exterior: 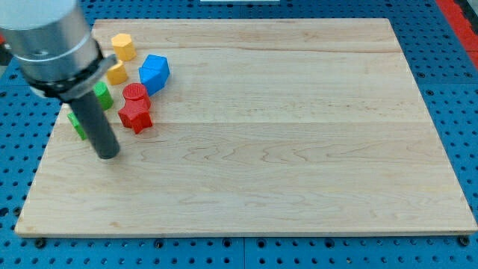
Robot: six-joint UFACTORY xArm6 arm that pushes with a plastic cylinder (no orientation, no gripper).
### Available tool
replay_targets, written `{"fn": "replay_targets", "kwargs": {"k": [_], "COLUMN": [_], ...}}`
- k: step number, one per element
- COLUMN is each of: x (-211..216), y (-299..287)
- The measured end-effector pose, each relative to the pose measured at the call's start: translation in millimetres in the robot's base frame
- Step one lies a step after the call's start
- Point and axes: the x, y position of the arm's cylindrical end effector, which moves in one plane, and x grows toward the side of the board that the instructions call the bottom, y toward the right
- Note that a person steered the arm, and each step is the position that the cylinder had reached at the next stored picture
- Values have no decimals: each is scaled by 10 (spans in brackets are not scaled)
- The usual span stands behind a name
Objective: Nudge the red star and red circle to separate each other
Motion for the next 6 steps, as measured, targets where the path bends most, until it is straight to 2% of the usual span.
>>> {"fn": "replay_targets", "kwargs": {"k": [2, 4, 5, 6], "x": [-710, -890, -876, -1098], "y": [31, 879, 762, 446]}}
